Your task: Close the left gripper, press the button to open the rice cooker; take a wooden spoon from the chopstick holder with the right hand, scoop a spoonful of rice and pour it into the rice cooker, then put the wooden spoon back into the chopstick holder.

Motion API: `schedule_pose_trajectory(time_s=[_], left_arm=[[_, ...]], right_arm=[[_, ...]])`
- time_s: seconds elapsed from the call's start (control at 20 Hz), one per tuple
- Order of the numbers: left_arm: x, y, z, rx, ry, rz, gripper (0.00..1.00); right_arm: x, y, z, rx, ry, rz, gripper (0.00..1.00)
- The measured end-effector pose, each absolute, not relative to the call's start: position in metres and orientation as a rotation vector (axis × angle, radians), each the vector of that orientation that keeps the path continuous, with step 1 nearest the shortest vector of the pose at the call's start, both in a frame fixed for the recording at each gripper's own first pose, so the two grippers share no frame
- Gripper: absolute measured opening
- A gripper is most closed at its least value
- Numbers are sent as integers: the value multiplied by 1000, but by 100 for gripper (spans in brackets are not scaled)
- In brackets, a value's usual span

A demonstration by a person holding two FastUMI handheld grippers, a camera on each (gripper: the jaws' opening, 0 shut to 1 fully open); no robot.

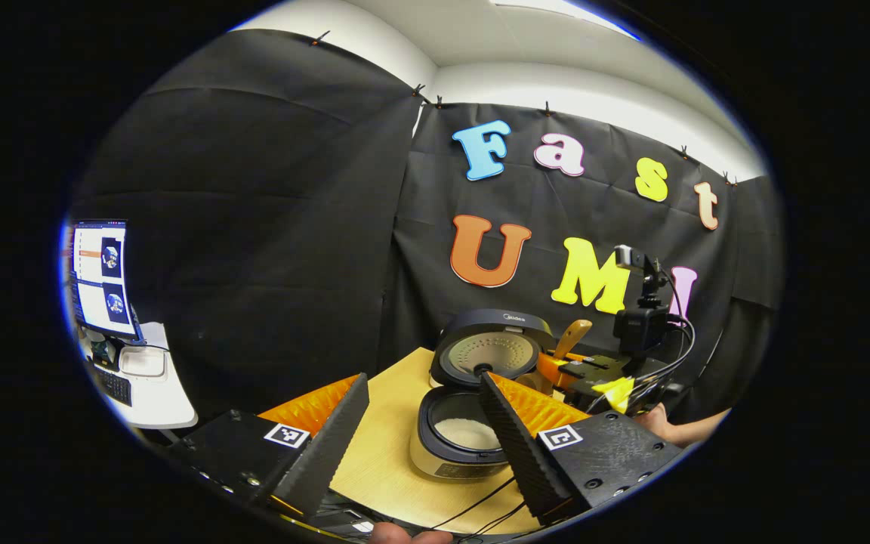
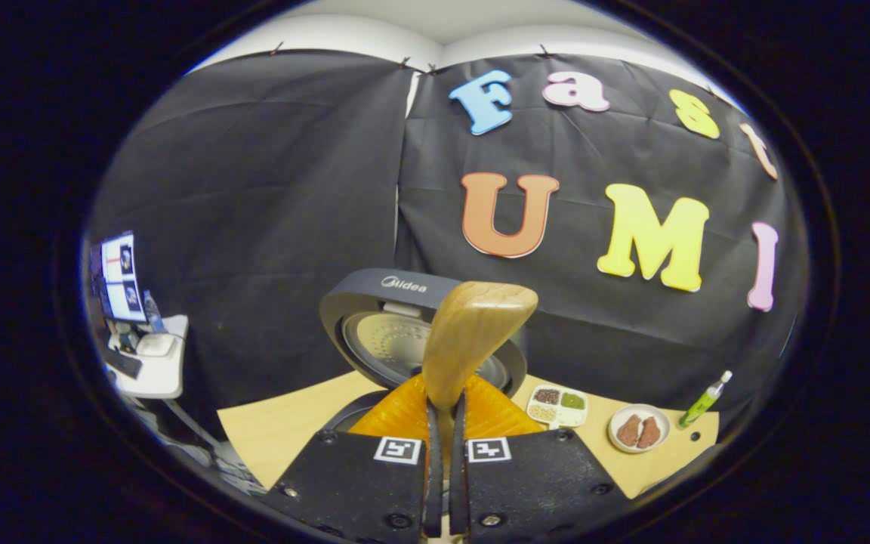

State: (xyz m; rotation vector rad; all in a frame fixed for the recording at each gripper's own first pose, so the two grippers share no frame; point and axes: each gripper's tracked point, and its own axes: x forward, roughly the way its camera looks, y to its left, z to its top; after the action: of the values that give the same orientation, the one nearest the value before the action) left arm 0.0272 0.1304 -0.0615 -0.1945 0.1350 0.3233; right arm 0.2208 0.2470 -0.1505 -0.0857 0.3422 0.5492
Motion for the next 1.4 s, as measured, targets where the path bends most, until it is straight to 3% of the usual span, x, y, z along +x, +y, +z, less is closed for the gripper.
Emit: schedule_pose_trajectory(time_s=[0.4,0.7,1.15,1.4], left_arm=[[54,89,-43,-159,114,225,95],[90,49,-36,-159,98,124,95],[134,-11,-35,-129,106,-10,95],[155,-38,-42,-124,116,-51,95]], right_arm=[[217,172,-97,198,363,478,9],[222,62,-79,435,384,311,9],[218,-119,-103,437,367,-18,9],[233,-217,-160,406,428,-158,9]])
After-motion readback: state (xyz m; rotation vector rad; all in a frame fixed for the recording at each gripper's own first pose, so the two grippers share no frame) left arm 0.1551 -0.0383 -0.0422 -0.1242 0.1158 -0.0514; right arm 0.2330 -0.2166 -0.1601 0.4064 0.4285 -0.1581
